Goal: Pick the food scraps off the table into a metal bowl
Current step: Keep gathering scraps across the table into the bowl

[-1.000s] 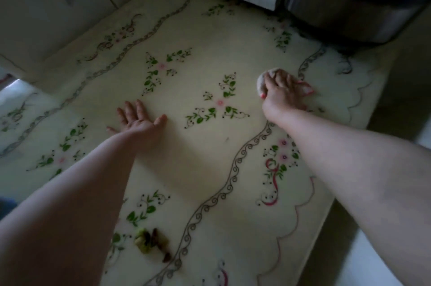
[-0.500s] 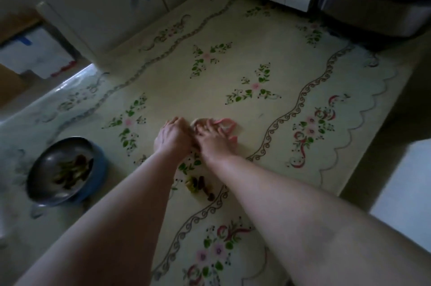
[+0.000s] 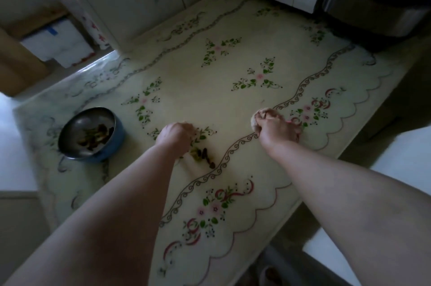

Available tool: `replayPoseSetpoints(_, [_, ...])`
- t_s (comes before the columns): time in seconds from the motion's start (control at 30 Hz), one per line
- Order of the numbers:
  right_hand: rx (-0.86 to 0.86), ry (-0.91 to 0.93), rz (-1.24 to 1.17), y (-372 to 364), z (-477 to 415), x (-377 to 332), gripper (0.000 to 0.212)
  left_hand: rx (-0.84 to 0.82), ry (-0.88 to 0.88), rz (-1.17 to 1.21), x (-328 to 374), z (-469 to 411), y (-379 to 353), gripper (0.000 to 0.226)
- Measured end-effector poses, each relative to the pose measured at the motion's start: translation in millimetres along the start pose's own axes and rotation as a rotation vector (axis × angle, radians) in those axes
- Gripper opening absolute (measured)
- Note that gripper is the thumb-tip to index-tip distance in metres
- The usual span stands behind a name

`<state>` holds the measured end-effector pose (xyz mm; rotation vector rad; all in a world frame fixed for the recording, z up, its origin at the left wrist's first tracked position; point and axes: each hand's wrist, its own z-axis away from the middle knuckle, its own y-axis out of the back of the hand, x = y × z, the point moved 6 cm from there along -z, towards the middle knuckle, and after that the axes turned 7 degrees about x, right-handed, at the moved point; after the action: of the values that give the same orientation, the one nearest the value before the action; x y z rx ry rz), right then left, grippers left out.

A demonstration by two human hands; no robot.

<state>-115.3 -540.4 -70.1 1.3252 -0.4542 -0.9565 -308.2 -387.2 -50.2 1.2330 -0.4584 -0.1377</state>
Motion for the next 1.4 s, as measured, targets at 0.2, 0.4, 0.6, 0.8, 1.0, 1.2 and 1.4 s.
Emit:
replayPoseSetpoints(0.2, [-0.009, 0.189, 0.136, -4, 58, -22, 0.043, 0.053, 0.156, 0.089, -17, 38, -12, 0.051])
replayPoseSetpoints(0.4, [-0.109, 0.242, -0.025, -14, 96, -33, 0.031, 0.059, 0.186, 0.132, -21, 81, -12, 0.062])
replayPoseSetpoints(0.6, [-0.174, -0.223, -0.86, 9, 95, -25, 0.027, 0.137, 0.073, 0.208, -9, 86, 20, 0.034])
replayPoseSetpoints(0.8, [-0.582, -0.339, -1.446, 7, 114, -94, 0.03, -0.186, 0.26, 0.973, -9, 105, 22, 0.059])
replayPoseSetpoints(1.0, [-0.698, -0.278, -1.302, -27, 147, -172, 0.032, 0.143, 0.35, 0.842, -117, 106, 47, 0.027])
replayPoseSetpoints(1.2, [-0.656, -0.292, -1.176, -61, 154, -243, 0.039, 0.176, 0.399, 0.011, -233, 114, 57, 0.043])
replayPoseSetpoints(1.4, [-0.606, -0.259, -1.209, -83, 135, -317, 0.065, 0.085, 0.043, 0.172, -238, 117, 41, 0.041])
